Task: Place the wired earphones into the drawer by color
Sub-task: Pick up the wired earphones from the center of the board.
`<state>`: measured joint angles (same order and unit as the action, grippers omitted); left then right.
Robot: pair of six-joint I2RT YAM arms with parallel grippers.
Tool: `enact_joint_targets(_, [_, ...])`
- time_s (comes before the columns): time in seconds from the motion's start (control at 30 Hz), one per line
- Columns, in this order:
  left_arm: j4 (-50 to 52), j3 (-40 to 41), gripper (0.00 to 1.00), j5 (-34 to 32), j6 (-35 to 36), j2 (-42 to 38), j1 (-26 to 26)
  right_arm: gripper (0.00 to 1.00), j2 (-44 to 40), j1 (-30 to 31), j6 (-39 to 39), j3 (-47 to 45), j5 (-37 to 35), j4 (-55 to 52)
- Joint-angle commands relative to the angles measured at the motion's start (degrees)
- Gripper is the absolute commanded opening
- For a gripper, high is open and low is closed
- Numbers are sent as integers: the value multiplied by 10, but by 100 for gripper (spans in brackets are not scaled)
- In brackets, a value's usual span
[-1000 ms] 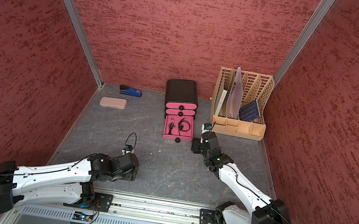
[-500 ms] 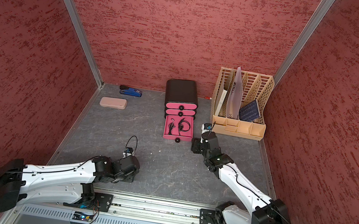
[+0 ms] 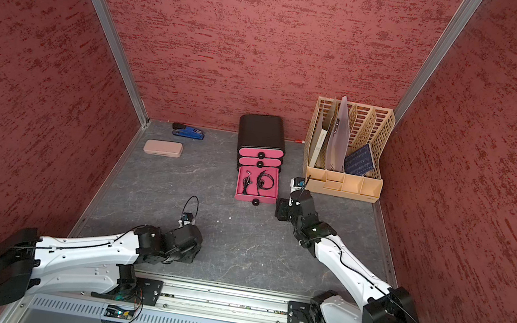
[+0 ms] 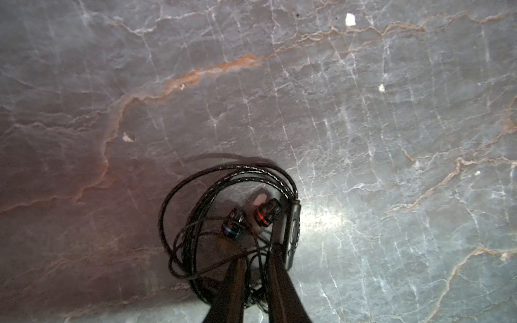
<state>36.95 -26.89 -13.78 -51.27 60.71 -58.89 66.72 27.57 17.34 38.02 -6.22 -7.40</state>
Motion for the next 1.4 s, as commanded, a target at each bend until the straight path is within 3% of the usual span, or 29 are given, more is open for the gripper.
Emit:
enact_joint_targets(0.0, [-7,10,12,1,1,-1,-2,66,-4,-3,3,-7,-3,14])
enact_joint_targets(0.2, [-7,6,1,-1,5,-1,-2,66,-5,-3,3,-7,-4,14])
enact_joint_targets(0.7, [12,-50,0,-26,58,-42,4,66,-12,-3,2,-9,-9,12])
enact_joint_targets(1.0, [-50,-94,0,19,143,-55,59,66,-28,-3,1,-14,-21,13])
enact_joint_targets(1.37, [-189,-173,0,92,229,43,125,66,-33,-3,-2,-20,-34,17])
